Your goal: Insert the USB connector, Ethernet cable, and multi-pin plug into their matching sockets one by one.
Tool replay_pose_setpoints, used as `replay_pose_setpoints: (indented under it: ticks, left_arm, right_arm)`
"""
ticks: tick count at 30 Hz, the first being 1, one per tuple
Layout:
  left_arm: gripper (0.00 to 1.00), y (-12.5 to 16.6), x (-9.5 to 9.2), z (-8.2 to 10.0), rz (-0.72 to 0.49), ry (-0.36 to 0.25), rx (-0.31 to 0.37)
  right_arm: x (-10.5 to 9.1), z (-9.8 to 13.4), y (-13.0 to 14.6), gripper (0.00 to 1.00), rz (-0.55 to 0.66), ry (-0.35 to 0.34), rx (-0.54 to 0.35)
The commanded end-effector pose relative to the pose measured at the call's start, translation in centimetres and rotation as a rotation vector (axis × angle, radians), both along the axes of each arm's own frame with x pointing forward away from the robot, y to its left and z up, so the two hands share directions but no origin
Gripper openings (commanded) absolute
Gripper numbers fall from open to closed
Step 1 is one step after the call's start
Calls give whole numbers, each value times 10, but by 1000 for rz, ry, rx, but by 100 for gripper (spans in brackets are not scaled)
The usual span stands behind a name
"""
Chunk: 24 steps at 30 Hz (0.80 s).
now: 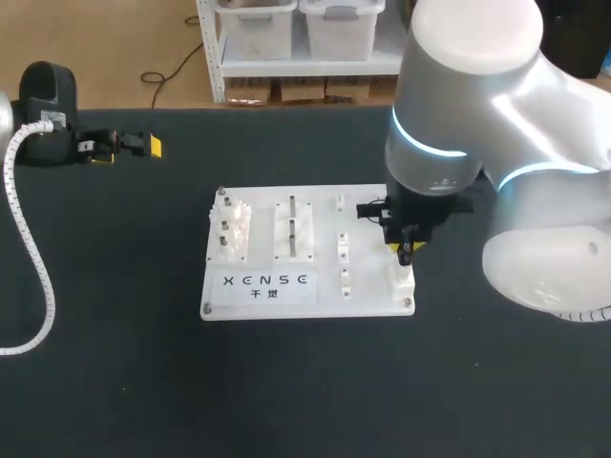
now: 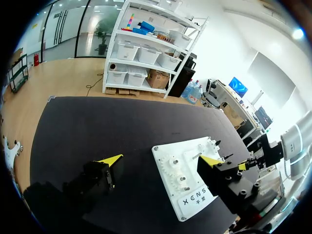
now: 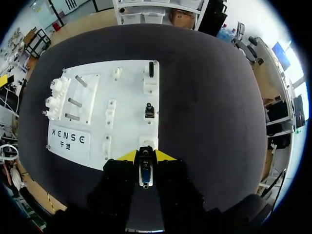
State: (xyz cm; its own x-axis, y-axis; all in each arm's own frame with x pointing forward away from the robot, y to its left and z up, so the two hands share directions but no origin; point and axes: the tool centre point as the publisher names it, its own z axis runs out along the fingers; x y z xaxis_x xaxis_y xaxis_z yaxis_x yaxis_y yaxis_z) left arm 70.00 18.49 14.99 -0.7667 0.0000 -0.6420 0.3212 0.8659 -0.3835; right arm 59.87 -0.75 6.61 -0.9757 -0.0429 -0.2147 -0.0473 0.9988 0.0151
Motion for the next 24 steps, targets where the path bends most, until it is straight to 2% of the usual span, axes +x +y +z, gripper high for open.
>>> replay_pose_setpoints:
  ticks: [1,24]
  left_arm:
    - [100,0,0,0,0,0,0]
    - [100,0,0,0,0,0,0]
  right_arm:
    - [-1,-2,-2,0,-2,-8,1]
    - [0,-9,-2,0,-6,-14,-4]
